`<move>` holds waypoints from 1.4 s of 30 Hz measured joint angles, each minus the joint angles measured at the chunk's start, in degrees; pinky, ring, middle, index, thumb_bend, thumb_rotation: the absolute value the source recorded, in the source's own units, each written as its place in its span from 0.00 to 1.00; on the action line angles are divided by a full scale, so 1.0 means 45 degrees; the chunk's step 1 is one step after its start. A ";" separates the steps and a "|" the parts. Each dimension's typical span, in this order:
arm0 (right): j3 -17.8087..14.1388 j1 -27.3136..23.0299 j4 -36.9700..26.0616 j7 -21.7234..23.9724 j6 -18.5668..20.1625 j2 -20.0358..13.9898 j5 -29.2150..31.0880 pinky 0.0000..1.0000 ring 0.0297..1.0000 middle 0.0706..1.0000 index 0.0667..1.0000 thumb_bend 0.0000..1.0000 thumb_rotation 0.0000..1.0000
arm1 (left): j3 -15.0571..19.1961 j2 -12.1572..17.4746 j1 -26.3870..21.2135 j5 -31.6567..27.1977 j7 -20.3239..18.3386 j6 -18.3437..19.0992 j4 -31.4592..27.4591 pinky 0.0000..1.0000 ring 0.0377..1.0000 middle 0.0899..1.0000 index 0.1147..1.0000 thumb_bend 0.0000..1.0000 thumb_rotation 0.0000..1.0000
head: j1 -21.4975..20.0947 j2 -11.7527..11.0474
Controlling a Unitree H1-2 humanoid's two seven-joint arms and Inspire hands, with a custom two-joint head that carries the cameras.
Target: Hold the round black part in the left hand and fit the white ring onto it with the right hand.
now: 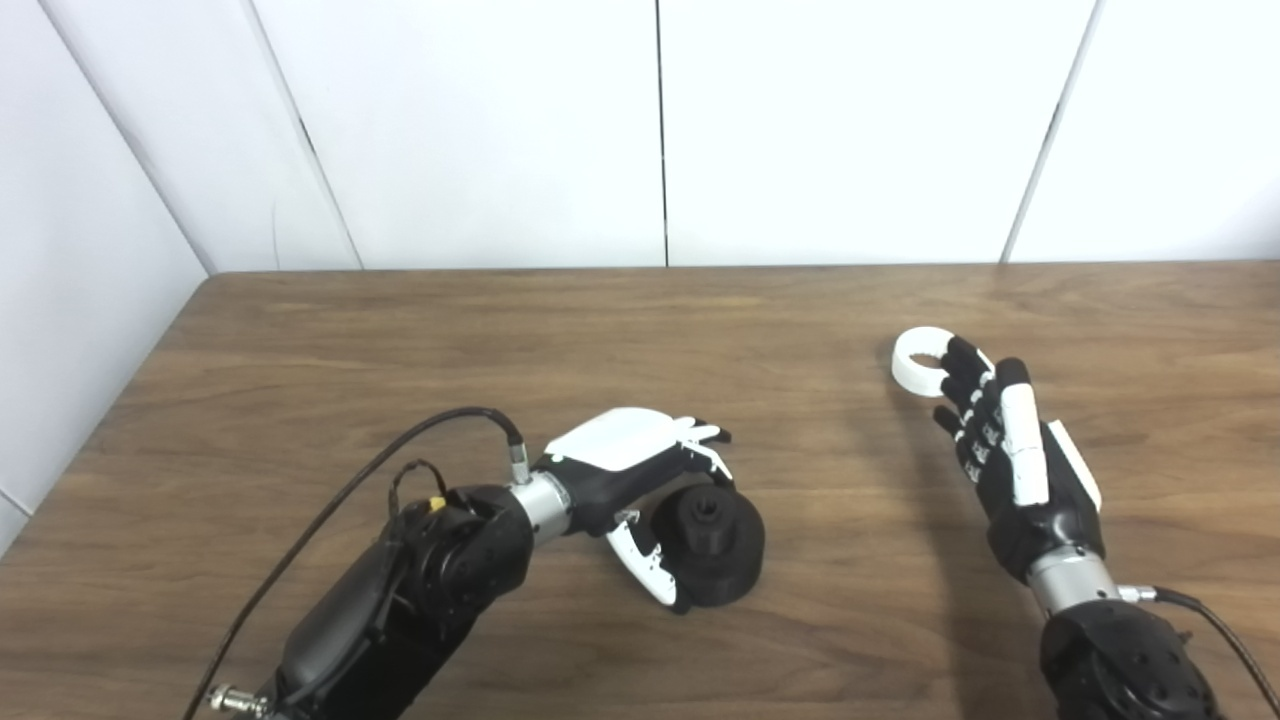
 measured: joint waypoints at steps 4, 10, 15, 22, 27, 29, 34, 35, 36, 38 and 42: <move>0.0036 -0.0088 -0.0185 -0.0039 0.0100 -0.0206 -0.0482 0.89 0.96 0.93 0.87 0.57 0.91 | 0.0026 -0.0004 0.0019 -0.0020 -0.0008 -0.0002 0.0000 0.93 1.00 0.98 0.66 0.86 0.18 | -0.0098 0.0059; 0.0639 -0.1331 -0.0122 -0.0296 0.0011 -0.1605 -0.3198 0.86 0.88 0.86 0.79 0.68 0.49 | 0.0031 -0.0009 0.0024 -0.0046 -0.0006 -0.0058 0.0006 0.94 1.00 0.98 0.66 0.87 0.17 | -0.0195 0.0039; 0.1323 -0.2837 0.0515 -0.0216 -0.0085 -0.2693 -0.5149 0.87 0.91 0.88 0.79 0.76 0.40 | 0.0047 -0.0148 0.0025 -0.0124 0.0005 -0.0075 0.0079 0.94 1.00 0.98 0.65 0.88 0.17 | -0.0254 0.0039; 0.2122 -0.3888 0.1794 0.0589 -0.0099 -0.3581 -0.6318 0.85 0.90 0.88 0.75 0.82 0.38 | 0.0139 -0.0299 0.0046 -0.0454 0.0090 -0.0230 0.0354 0.94 1.00 0.99 0.66 0.87 0.17 | -0.0351 0.0020; 0.2235 -0.4156 0.2603 0.0914 -0.0146 -0.3826 -0.6551 0.87 0.91 0.88 0.74 0.83 0.40 | 0.0251 -0.0487 0.0051 -0.0699 0.0087 -0.0224 0.0555 0.95 1.00 1.00 0.67 0.88 0.19 | -0.0410 0.0039; 0.2319 -0.4259 0.2794 0.1083 -0.0175 -0.3988 -0.6605 0.86 0.90 0.88 0.74 0.84 0.41 | 0.0264 -0.0591 0.0052 -0.0846 0.0078 -0.0201 0.0632 0.96 1.00 1.00 0.67 0.88 0.19 | -0.0410 0.0039; 0.2369 -0.4394 0.3122 0.1438 -0.0400 -0.4260 -0.6658 0.85 0.90 0.88 0.73 0.86 0.41 | 0.0295 -0.0707 0.0053 -0.1089 -0.0003 0.0060 0.0805 0.95 1.00 1.00 0.68 0.87 0.20 | -0.0469 0.0039; 0.2416 -0.4394 0.3122 0.1541 -0.0452 -0.4339 -0.6661 0.86 0.90 0.87 0.73 0.87 0.40 | 0.0295 -0.0707 0.0053 -0.1094 -0.0015 0.0065 0.0811 0.95 1.00 1.00 0.68 0.87 0.20 | -0.0507 0.0020; 0.2449 -0.4395 0.3119 0.1688 -0.0521 -0.4444 -0.6674 0.86 0.90 0.87 0.73 0.87 0.39 | 0.0296 -0.0708 0.0045 -0.1098 -0.0014 0.0071 0.0835 0.96 1.00 1.00 0.68 0.87 0.20 | -0.0508 0.0020; 0.2449 -0.4396 0.3117 0.1913 -0.0593 -0.4595 -0.6711 0.86 0.91 0.88 0.72 0.89 0.39 | 0.0307 -0.0708 0.0045 -0.1130 -0.0011 0.0069 0.0870 0.96 1.00 1.00 0.68 0.87 0.20 | -0.0644 0.0000; 0.2695 -0.4405 0.3119 0.2614 -0.0588 -0.5075 -0.6817 0.87 0.92 0.88 0.71 0.93 0.41 | 0.0351 -0.0706 0.0045 -0.1217 0.0004 0.0058 0.0985 0.97 1.00 1.00 0.68 0.87 0.20 | -0.0645 -0.0020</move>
